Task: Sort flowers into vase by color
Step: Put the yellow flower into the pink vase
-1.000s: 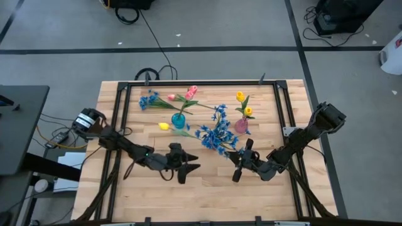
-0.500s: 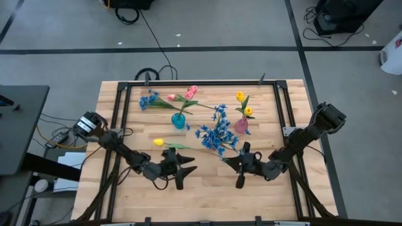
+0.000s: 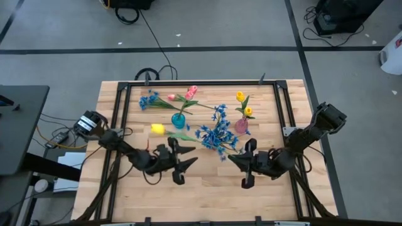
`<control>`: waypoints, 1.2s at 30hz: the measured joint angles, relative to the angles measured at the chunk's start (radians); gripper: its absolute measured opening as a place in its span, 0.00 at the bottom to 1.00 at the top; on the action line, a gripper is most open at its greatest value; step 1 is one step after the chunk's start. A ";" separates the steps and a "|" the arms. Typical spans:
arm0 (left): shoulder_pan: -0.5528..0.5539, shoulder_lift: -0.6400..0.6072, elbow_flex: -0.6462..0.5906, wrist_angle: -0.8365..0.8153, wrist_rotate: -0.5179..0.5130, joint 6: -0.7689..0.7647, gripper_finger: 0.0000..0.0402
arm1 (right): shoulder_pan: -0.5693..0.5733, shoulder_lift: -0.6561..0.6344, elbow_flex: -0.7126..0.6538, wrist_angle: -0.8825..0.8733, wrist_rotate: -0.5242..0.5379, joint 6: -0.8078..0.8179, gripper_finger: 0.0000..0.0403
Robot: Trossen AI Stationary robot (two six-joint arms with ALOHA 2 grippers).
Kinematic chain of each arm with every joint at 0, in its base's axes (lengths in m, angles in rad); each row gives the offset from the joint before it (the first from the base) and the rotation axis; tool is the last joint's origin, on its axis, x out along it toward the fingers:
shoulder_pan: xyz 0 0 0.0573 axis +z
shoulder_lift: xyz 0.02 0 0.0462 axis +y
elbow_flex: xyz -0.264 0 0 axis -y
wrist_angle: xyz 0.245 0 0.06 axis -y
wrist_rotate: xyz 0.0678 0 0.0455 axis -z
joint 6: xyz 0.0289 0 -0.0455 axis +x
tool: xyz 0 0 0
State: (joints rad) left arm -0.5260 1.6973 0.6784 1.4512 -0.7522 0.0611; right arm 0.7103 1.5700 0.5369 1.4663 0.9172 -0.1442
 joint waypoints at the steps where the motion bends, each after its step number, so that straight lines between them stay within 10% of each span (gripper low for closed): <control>1: 0.017 -0.005 0.012 -0.005 0.028 0.009 0.50 | -0.002 0.000 0.000 0.020 -0.003 -0.019 0.03; 12: 0.196 -0.023 0.136 -0.092 0.336 -0.053 0.52 | -0.044 0.000 0.000 0.036 -0.044 -0.043 0.03; 22: 0.238 -0.023 0.197 -0.097 0.351 -0.007 0.64 | -0.050 0.000 0.000 0.036 -0.047 -0.078 0.03; 36: 0.251 -0.023 0.208 -0.095 0.354 0.040 0.27 | -0.049 0.000 0.000 0.031 0.035 -0.122 0.09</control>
State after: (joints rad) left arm -0.2749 1.6745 0.8864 1.3561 -0.3981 0.1015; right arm 0.6613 1.5700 0.5369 1.4976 0.9520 -0.2661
